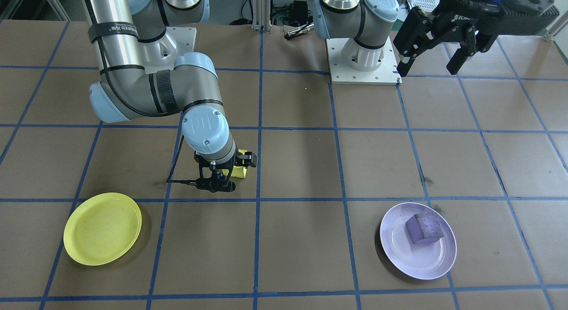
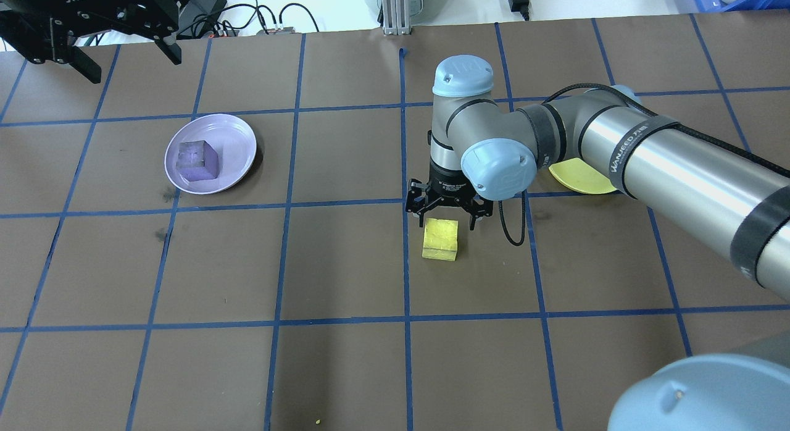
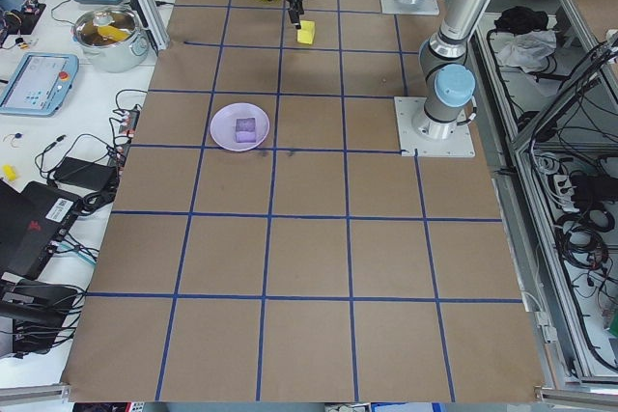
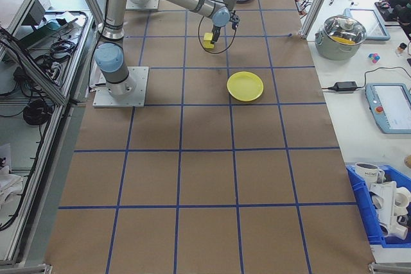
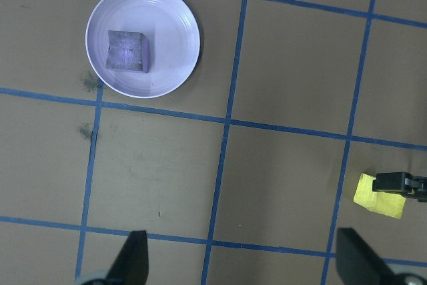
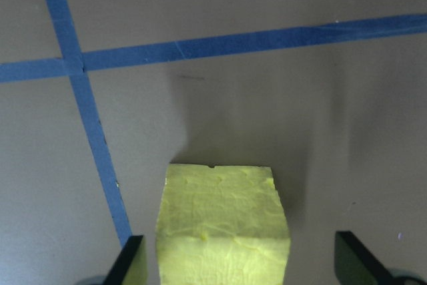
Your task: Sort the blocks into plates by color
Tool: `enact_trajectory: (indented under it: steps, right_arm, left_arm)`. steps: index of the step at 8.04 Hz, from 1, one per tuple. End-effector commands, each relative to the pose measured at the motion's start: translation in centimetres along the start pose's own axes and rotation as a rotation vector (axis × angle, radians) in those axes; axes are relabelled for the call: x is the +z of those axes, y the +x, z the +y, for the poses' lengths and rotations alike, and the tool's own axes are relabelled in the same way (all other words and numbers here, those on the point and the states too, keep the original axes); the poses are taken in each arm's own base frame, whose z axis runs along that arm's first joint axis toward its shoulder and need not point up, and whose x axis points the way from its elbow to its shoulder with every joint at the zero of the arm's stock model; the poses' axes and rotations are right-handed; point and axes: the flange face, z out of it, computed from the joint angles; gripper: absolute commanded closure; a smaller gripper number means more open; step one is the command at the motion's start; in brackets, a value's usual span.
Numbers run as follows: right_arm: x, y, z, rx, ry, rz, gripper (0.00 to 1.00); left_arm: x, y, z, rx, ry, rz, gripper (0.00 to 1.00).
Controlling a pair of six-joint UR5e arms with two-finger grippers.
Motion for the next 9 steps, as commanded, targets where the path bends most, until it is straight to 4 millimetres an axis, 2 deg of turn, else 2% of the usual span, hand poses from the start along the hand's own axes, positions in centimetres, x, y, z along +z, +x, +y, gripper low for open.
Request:
enact_trajectory:
  steps: [1, 2, 3, 4, 5, 6, 7, 8, 9]
  right_arm:
    - [1.6, 0.1, 0.3, 0.004, -0.031, 0.007, 0.0]
    - [1.9, 0.0, 0.5, 0.007, -0.041, 0.002, 0.0]
    - [2.5, 0.1, 0.8, 0.01, -0.057, 0.004, 0.0]
    - [3.2, 0.3, 1.1, 0.011, -0.069, 0.007, 0.0]
    - [3.3, 0.3, 1.1, 0.013, -0.067, 0.008, 0.08]
    - [3.3, 0.4, 1.2, 0.014, -0.067, 0.008, 0.37]
    - [3.2, 0.3, 1.1, 0.029, -0.065, 0.008, 0.83]
    - [2.8, 0.3, 1.0, 0.063, -0.057, 0.006, 1.0]
    - [2.1, 0.1, 0.9, 0.06, -0.041, 0.001, 1.0]
  left_arm:
    - [1.2, -0.6, -1.4, -0.024, -0.02, 0.049, 0.0]
    - [1.3, -0.3, -1.6, -0.015, -0.004, 0.045, 0.0]
    - [0.0, -0.6, -0.3, 0.006, 0.024, -0.005, 0.0]
    - [0.2, -1.0, -0.3, 0.034, 0.021, -0.036, 0.0]
    - [0.7, -1.0, -0.8, 0.033, 0.011, -0.029, 0.0]
    - [0.7, -1.6, -1.0, 0.028, 0.012, -0.038, 0.0]
    - [0.4, -2.2, -1.1, 0.015, 0.017, -0.033, 0.0]
    - [0.8, -2.4, -1.8, 0.01, 0.013, -0.04, 0.0]
    - [0.8, -2.1, -2.2, 0.007, 0.034, -0.027, 0.0]
